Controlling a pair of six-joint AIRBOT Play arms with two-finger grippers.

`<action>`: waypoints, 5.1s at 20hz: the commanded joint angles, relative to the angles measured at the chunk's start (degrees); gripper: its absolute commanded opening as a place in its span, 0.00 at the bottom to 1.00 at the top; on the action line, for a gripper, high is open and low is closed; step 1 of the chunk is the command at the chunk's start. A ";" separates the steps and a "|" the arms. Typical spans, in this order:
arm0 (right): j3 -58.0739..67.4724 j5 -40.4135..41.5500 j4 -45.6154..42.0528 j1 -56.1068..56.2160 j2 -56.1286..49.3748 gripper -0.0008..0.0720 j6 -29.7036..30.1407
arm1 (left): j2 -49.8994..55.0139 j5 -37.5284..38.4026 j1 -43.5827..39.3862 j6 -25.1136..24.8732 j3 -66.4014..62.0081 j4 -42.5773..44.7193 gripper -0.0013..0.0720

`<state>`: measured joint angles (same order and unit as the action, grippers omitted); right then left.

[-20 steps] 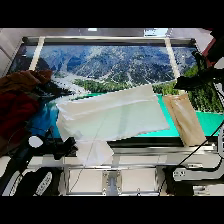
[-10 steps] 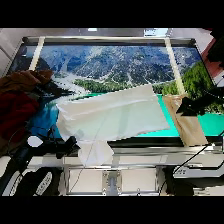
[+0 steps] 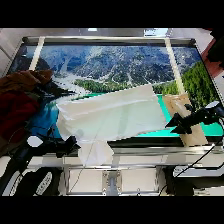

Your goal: Fold the shirts.

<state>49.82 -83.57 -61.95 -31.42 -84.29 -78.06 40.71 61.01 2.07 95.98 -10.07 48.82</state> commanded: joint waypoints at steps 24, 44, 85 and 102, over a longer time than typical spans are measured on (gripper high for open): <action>7.19 -1.40 13.07 1.62 9.29 0.06 6.25 | -0.13 6.01 0.04 -5.97 -22.08 3.28 0.04; 24.48 19.58 -2.43 27.47 4.74 0.06 -2.19 | 24.72 -9.51 0.04 -0.74 -49.88 32.35 0.04; 38.86 12.35 15.34 14.29 -23.04 0.72 6.60 | 45.70 -21.68 -12.72 -39.71 -69.26 12.57 0.63; 40.35 10.62 19.08 21.99 -30.69 0.53 12.11 | 47.25 -19.71 -16.13 -39.69 -69.20 11.98 0.46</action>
<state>89.21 -70.63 -43.22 -10.96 -114.65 -66.24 87.26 39.68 -14.02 56.38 -79.29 62.24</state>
